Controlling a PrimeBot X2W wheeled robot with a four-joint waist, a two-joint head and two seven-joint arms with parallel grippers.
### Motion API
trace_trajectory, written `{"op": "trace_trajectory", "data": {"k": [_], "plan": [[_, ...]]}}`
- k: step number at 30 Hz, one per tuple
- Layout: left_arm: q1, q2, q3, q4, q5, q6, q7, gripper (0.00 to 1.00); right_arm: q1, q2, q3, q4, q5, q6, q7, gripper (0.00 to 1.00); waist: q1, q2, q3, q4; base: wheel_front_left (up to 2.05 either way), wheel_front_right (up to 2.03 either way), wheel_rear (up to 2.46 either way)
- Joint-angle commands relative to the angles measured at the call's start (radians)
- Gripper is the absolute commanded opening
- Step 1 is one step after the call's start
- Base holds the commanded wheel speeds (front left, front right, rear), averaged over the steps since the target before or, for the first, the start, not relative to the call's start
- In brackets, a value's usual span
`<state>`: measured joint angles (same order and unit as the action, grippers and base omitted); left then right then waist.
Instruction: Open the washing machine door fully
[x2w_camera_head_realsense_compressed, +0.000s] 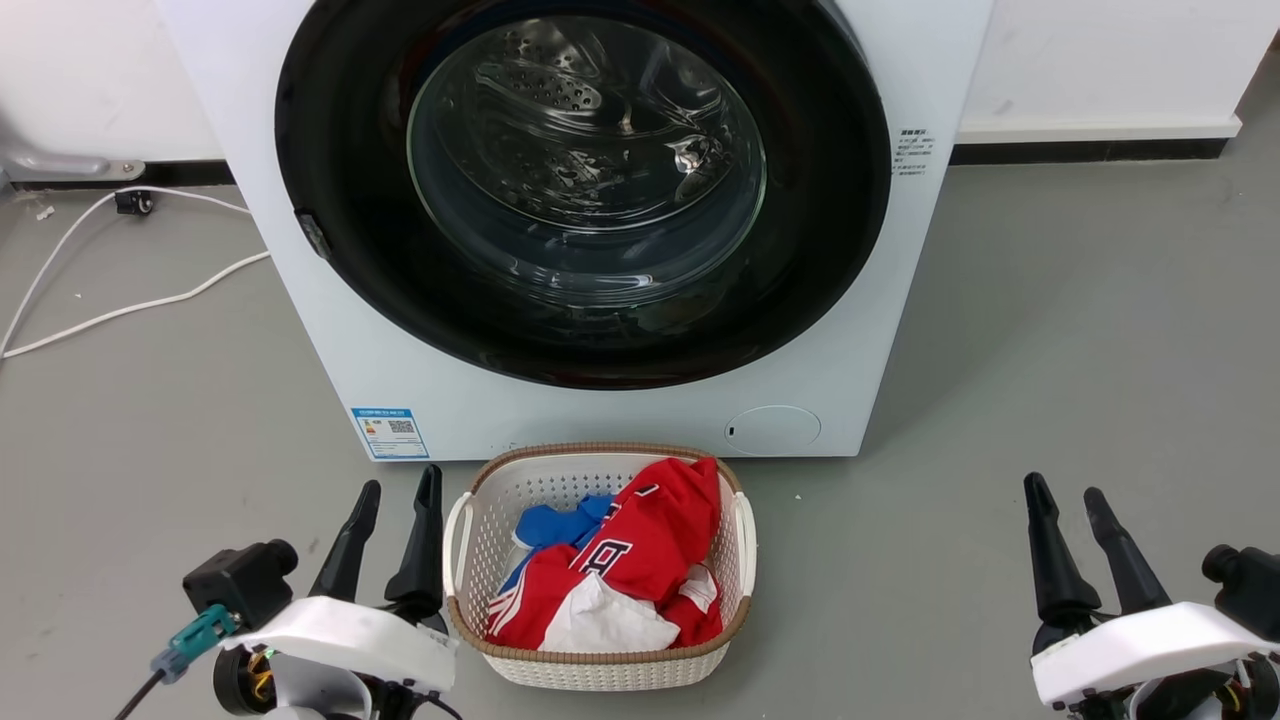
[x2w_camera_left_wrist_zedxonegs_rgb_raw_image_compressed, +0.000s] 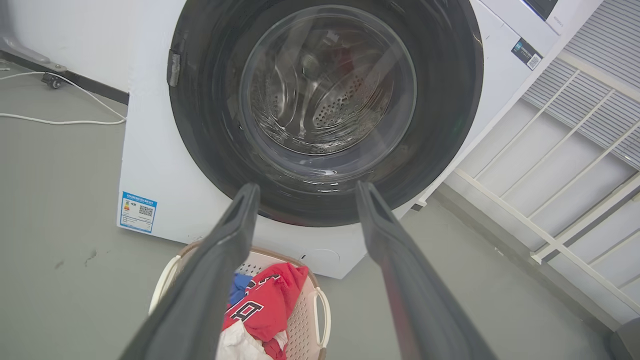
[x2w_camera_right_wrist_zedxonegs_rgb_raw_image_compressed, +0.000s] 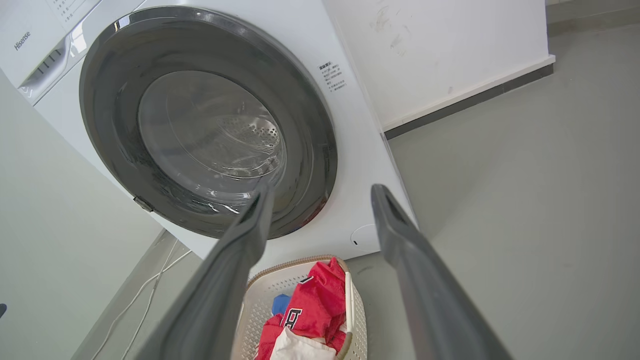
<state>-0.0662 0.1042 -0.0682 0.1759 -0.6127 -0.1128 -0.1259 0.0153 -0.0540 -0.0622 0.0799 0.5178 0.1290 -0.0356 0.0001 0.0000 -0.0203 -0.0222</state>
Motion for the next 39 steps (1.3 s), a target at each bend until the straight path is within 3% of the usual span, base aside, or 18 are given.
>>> {"op": "trace_trajectory", "data": {"k": [1, 39], "plan": [[-0.007, 0.009, -0.007, -0.007, 0.033, 0.003, -0.010, 1.00, 0.001, 0.000, 0.003, -0.015, -0.031, 0.002, -0.009, 1.00, -0.0001, 0.0000, -0.001, -0.001, 0.00, 0.00, 0.00], [-0.019, 0.044, -0.054, 0.029, 0.391, 0.052, -0.100, 1.00, -0.011, 0.003, 0.040, 0.030, -0.373, 0.002, -0.072, 1.00, -0.0001, 0.0000, 0.004, -0.007, 0.00, 0.00, 0.00]]}}
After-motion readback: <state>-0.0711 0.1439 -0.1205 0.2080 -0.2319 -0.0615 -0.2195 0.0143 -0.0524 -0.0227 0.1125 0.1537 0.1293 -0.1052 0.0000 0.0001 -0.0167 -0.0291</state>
